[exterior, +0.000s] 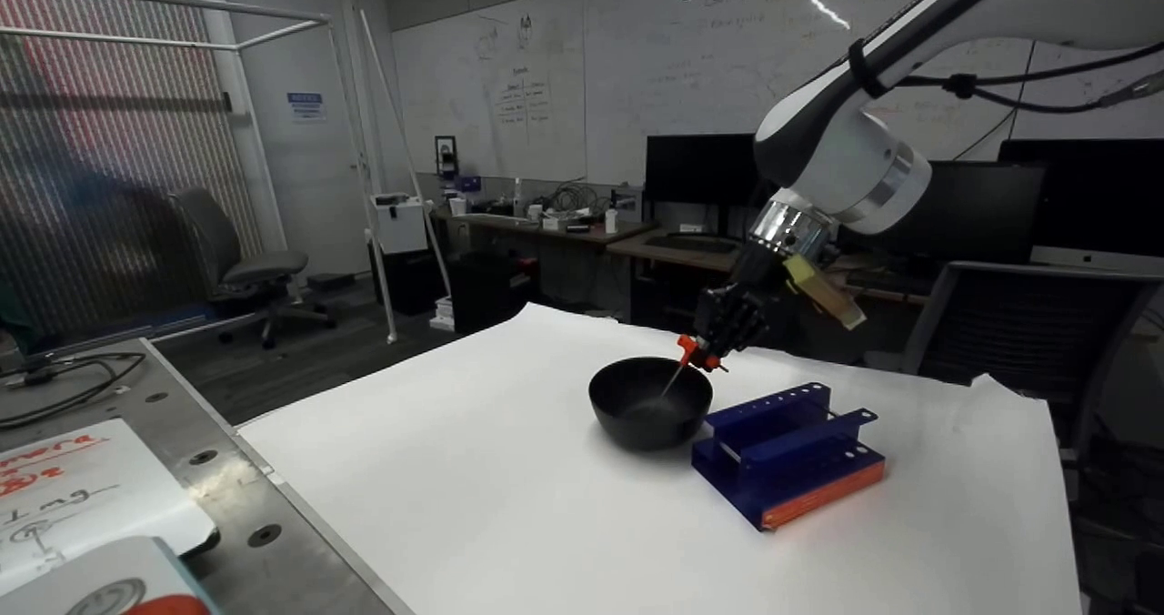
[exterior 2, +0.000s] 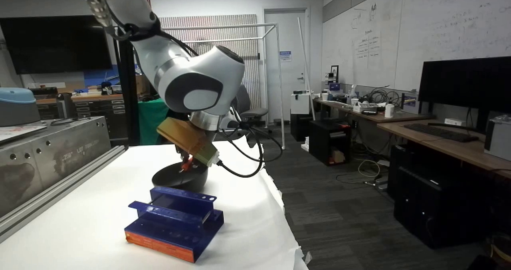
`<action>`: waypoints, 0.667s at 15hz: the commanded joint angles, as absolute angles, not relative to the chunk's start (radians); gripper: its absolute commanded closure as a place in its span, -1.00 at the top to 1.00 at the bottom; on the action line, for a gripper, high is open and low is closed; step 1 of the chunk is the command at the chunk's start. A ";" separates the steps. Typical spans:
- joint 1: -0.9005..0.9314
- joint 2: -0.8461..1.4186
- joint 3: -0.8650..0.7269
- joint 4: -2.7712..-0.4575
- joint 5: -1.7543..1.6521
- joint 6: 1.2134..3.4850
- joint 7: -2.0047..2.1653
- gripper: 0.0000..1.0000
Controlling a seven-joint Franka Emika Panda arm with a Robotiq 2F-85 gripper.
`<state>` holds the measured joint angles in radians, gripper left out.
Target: Put the metal object with the orange handle in the black bowl
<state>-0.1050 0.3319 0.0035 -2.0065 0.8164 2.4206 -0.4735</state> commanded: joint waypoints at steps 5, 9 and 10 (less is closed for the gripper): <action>-0.168 0.388 0.037 -1.896 0.844 2.332 -0.532 0.39; -0.161 0.310 0.001 -1.908 0.742 2.214 -0.442 0.98; -0.150 0.272 -0.014 -1.920 0.685 2.181 -0.391 1.00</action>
<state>-0.1587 0.3606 0.0117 -1.9083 0.7870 2.2743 -0.4883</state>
